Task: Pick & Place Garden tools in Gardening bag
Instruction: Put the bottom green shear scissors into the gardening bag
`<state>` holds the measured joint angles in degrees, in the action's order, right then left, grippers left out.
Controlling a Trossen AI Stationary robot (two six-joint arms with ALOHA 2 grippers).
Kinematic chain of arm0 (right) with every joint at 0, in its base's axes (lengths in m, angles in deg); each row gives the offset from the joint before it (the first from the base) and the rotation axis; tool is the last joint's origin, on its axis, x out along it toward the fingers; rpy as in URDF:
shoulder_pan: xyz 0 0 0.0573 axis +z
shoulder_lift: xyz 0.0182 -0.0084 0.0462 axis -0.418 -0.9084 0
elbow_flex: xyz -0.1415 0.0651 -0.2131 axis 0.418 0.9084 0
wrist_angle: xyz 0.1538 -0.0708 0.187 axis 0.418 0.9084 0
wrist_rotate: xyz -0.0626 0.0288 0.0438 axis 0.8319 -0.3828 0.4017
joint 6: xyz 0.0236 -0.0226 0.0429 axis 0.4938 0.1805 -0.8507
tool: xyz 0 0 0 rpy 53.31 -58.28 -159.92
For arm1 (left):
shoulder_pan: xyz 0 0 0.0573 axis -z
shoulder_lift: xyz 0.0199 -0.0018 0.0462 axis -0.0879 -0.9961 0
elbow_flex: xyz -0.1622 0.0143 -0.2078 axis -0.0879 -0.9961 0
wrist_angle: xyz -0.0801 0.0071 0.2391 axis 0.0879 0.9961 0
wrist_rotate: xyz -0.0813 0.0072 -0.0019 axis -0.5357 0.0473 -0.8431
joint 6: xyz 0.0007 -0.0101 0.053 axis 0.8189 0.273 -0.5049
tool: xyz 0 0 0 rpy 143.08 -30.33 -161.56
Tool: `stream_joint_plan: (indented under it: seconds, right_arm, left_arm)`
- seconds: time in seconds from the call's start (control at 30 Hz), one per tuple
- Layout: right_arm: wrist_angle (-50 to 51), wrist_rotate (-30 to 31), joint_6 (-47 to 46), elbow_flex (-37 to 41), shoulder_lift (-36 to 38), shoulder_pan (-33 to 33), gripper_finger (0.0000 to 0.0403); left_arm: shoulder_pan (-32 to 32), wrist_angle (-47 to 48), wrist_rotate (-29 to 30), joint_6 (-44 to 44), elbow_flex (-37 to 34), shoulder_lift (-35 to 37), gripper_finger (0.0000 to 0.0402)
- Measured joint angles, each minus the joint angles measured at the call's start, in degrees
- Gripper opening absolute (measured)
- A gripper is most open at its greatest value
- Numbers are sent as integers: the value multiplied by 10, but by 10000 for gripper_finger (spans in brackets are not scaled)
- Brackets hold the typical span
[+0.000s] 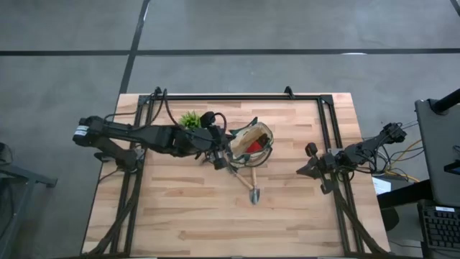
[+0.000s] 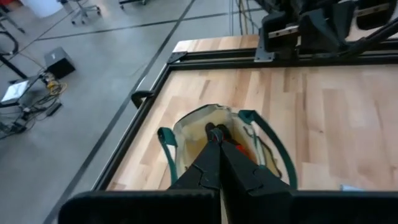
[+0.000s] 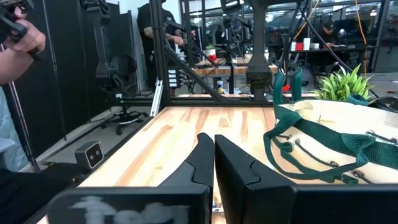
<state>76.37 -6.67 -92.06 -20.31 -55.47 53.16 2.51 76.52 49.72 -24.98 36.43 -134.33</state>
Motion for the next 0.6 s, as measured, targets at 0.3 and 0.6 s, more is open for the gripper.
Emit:
stream_joint_plan:
  seconds: [0.3, 0.6]
  right_arm:
    - [0, 0, 0, 0, 0, 0, 8]
    - [0, 0, 0, 0, 0, 0, 8]
  left_arm:
    - [-10, -47, 7, -13, 0, -14, 0]
    - [-12, -70, 14, -21, -4, -18, 0]
